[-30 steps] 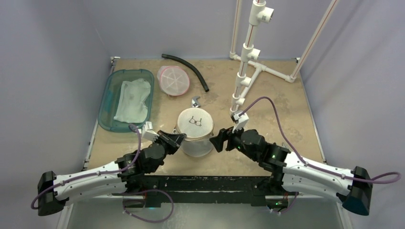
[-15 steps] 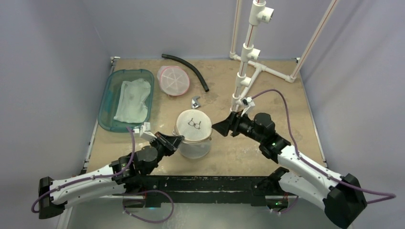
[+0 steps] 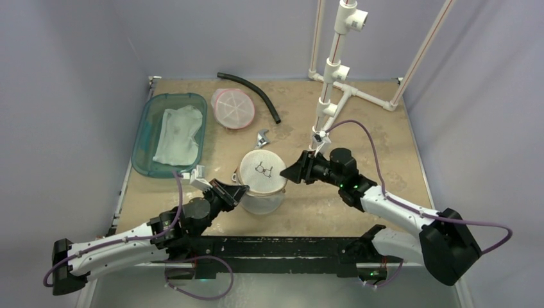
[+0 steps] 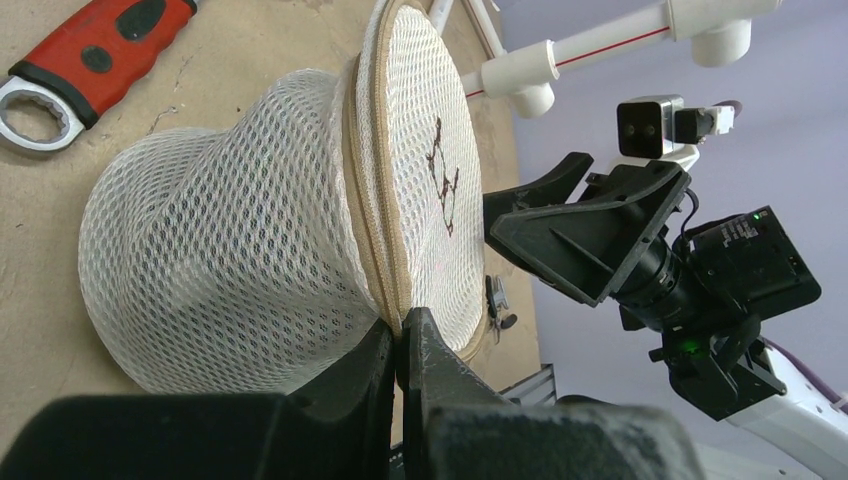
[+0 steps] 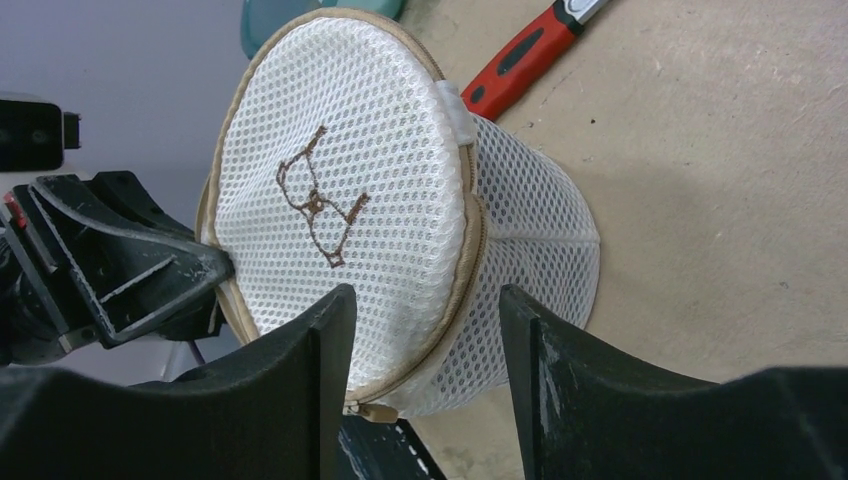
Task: Unzip the laundry bag and remove the bra
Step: Unzip the laundry bag at the center of the board.
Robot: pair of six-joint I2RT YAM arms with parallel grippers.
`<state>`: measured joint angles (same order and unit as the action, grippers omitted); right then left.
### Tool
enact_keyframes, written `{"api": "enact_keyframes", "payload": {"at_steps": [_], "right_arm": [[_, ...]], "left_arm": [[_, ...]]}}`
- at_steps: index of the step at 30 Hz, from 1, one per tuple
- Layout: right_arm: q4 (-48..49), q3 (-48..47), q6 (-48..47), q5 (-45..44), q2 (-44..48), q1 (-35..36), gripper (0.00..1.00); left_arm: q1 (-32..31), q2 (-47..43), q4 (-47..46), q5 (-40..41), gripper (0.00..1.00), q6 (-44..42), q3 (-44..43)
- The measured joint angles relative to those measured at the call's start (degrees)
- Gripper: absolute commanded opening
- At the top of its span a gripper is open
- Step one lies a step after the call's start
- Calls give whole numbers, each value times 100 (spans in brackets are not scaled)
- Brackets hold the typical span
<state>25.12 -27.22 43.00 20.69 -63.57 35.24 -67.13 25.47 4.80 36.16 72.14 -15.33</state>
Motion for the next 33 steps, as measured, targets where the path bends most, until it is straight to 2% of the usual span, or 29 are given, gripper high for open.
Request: {"api": "enact_keyframes", "payload": {"at_steps": [6,7,9,11,13,15,21,26,33], "right_arm": [[186,0,-7,114,-245,0,30],[221,-2,-7,151,-284,-2,24],[227,0,2,186,-317,0,13],[223,0,37,197,-269,-2,0],[188,7,59,170,-98,-2,0],[87,31,90,87,256,0,0],[-317,271,293,-592,1646,-2,0],[-420,769,907,-1283,2553,-7,0],[-599,1397,1864,-1794,3165,-7,0]], "left_arm": [[0,-107,-35,-17,2,-2,55],[0,-109,-44,-26,8,-4,59],[0,-107,-44,-46,34,-39,61],[0,-107,-42,-81,54,-105,61],[0,-105,-42,-107,65,-114,61],[0,-101,-52,-138,71,-127,61],[0,258,-765,-411,74,-118,151],[-55,1311,-1937,-717,74,133,452],[-481,2876,-3344,-660,75,588,514]]}}
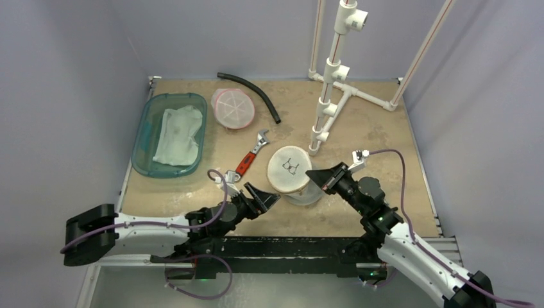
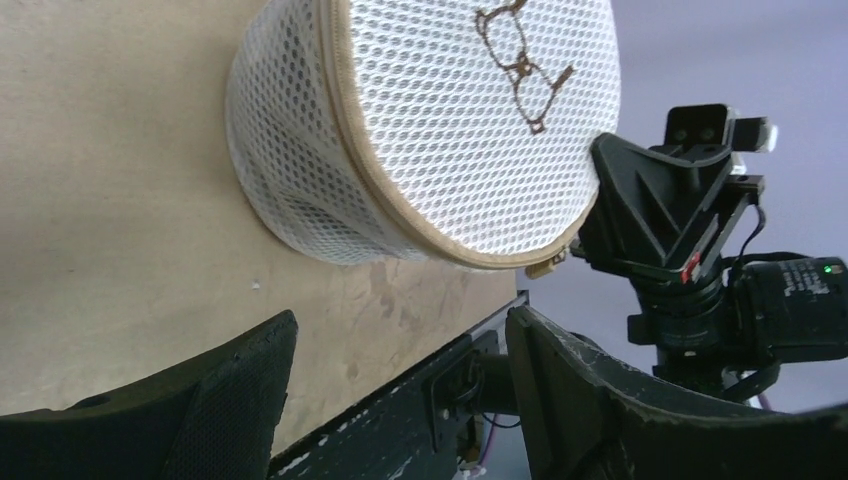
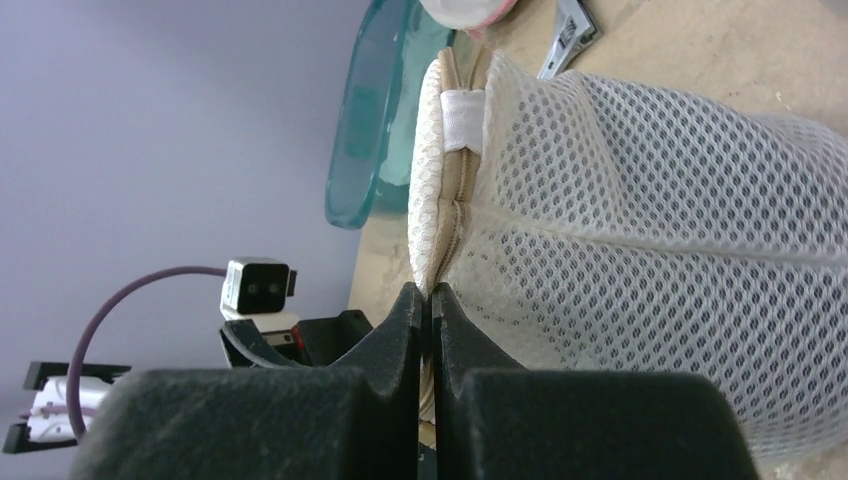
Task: Unzip the laundry bag and remove the bra
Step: Unzip the laundry bag at the center of the board.
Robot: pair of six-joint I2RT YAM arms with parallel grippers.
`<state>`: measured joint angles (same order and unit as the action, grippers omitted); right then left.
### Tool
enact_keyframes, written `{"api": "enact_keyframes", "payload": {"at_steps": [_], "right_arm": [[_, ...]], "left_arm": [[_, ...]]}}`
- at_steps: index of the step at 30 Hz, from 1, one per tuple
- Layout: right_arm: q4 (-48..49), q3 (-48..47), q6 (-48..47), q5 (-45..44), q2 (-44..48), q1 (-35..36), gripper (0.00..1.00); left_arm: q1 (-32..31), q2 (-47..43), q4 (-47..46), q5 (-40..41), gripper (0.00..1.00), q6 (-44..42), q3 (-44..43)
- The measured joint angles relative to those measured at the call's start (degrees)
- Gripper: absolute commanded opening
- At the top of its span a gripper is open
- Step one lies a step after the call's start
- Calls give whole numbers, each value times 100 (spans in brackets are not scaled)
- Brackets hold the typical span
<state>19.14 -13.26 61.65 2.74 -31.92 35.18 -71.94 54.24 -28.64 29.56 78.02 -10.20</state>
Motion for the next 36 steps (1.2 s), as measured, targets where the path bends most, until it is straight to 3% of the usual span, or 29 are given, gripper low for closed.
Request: {"api": "enact_keyframes", "payload": {"at_steps": [7,11,24,30,31,32,34,36], "right_arm": [[-264,238,549,-245,372,2,0],[-470,238,629,-352,553,2,0],[-826,238,570,-448,726,2,0],[-863,234,299,-313,717,0,0],[-857,234,201,-264,713,0,3],[-859,221,92,-212,693,0,12],[-883,140,-175,-116,603,0,39],[-977,-7,-426,7,503,0,58]], "left_arm": [[-249,1019,-457,507,72,402,-800],[-284,1342,-756,715,65,710,-949],[-284,2343,-826,680,56,1397,-1384],[-278,2347,-647,841,37,1440,-1580],[-267,2354,-632,844,33,1440,-1596],[-243,2367,-599,839,29,1440,-1604],[-188,2398,-542,820,22,1451,-1606],[-96,2413,-472,807,17,1456,-1606]]}}
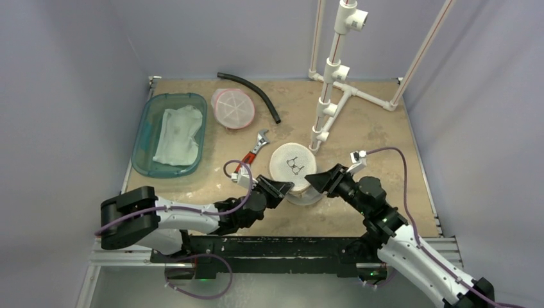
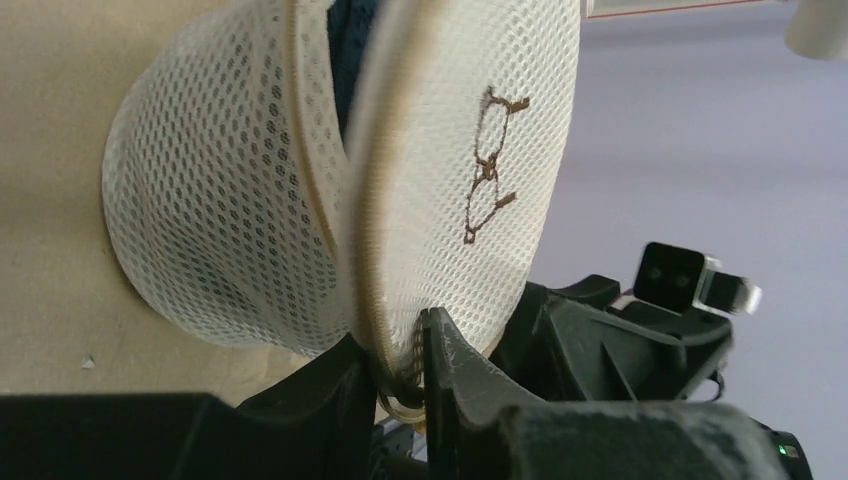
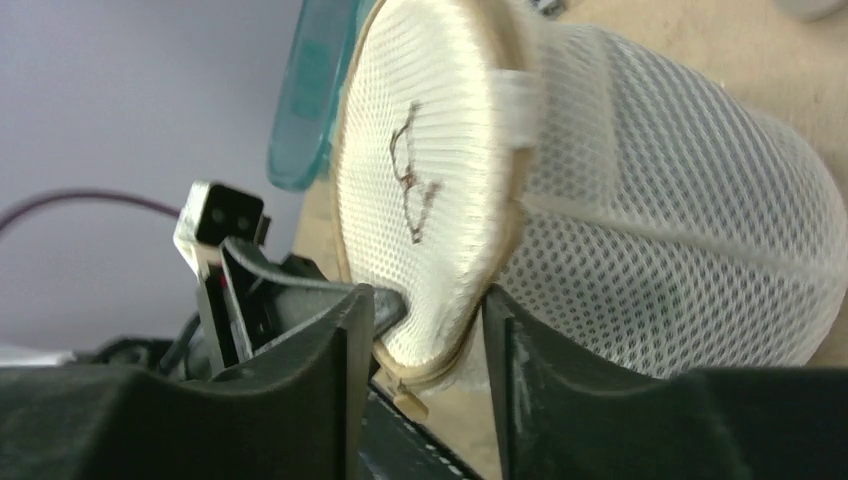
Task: Unzip the laundry bag and remove the bra
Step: Unzip the laundry bag at the center of the board.
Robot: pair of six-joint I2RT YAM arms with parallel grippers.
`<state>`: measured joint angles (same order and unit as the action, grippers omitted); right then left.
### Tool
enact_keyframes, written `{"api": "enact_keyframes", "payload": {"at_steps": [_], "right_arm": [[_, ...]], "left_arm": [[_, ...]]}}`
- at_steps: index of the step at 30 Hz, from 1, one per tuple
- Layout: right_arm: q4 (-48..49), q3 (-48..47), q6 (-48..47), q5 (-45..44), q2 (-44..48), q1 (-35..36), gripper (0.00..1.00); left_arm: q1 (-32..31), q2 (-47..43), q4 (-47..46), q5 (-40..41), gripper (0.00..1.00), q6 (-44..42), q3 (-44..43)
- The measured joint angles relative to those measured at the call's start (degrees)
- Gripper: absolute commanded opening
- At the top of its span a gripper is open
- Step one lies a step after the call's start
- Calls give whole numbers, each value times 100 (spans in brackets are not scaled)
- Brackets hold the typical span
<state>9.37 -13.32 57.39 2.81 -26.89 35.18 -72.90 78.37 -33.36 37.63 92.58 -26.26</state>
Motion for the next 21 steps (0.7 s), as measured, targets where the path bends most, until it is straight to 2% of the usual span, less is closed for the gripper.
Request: {"api": "enact_keyframes", "payload": {"at_steps": [1,4,8,13,21], "right_arm": [[-59,-111,-214,92,-63,2,63],[-278,-444,-708,260,-212,2,69],[-551,-1010,-1458,496,-485,2,69],[-688,-1290,-2127,737,-632,4,68],[-691,-1165,-2433,769,-396,4,66]], "left_arm": [[46,-7,11,-2,15,2,2],[155,-173,140,13,11,4,42],[243,-879,632,175,9,-20,109],[323,-1665,1228,439,7,-175,109],[590,-2050,1930,389,4,-525,109]]}}
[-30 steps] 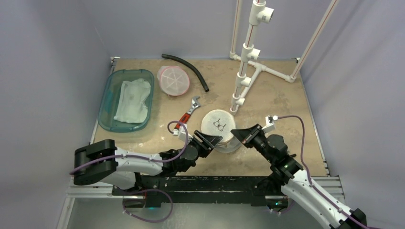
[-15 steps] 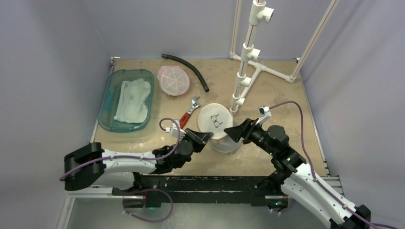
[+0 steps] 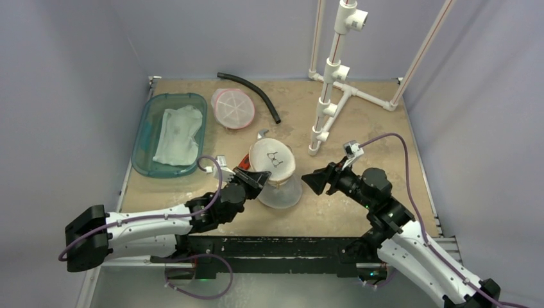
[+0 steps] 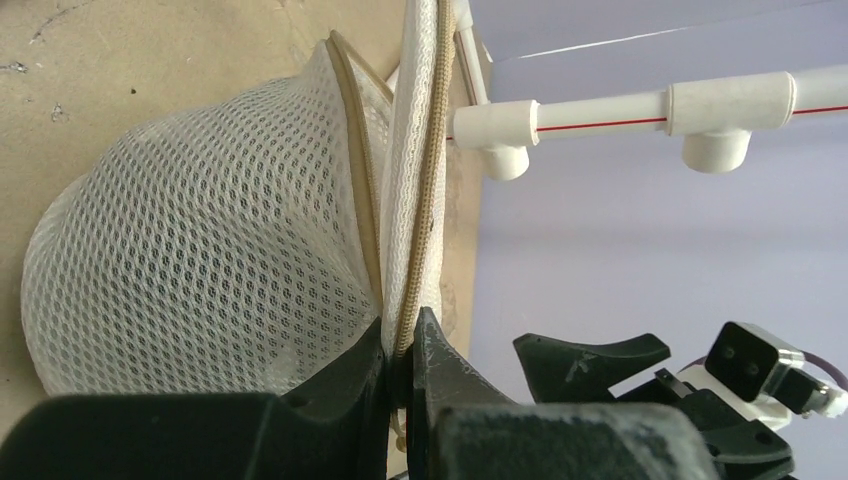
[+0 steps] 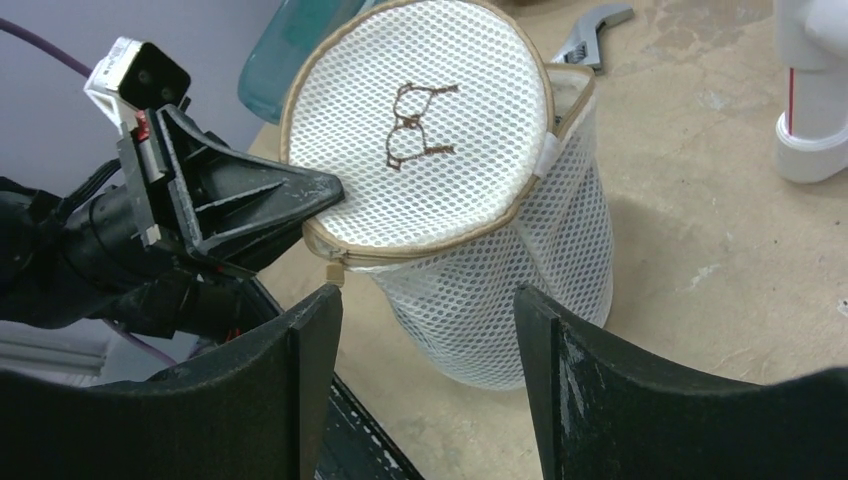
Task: Unzip the laundry bag and remove the bra
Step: Unzip the laundry bag at the center of the board.
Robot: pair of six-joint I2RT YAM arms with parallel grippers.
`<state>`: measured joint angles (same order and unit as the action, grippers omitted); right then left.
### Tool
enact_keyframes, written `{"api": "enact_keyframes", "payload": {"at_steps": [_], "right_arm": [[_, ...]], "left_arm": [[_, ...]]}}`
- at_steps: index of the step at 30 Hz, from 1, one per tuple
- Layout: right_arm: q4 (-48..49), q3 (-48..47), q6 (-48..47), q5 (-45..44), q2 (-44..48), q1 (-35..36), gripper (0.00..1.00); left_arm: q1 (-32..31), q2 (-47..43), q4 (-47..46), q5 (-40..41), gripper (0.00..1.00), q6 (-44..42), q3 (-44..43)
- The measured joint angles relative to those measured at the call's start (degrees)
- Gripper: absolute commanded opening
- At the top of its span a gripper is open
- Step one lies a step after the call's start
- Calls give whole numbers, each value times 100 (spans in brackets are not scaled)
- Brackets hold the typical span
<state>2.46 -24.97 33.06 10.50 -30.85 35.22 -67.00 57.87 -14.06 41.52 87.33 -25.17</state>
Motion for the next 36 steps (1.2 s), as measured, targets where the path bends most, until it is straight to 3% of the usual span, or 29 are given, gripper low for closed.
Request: {"api": "enact_keyframes", "payload": {"at_steps": [9,14,18,26,36], "right_arm": [[-20,15,-256,254,-238,2,62],[103,31,-321,417,-243,0,51],[214,31,-382,470,-529,153,52],[435,26,-424,-828,-789,1648,56],[811,-129,-393,-1779,-1545,2031,54]], "left_arm": [[258,376,-162,-428,0,-136,0],[275,516,-208,-531,0,-83,0],[275,601,-352,-584,0,9,0],[275,623,-732,-553,0,737,96],[275,520,-623,-378,0,1025,96]]}}
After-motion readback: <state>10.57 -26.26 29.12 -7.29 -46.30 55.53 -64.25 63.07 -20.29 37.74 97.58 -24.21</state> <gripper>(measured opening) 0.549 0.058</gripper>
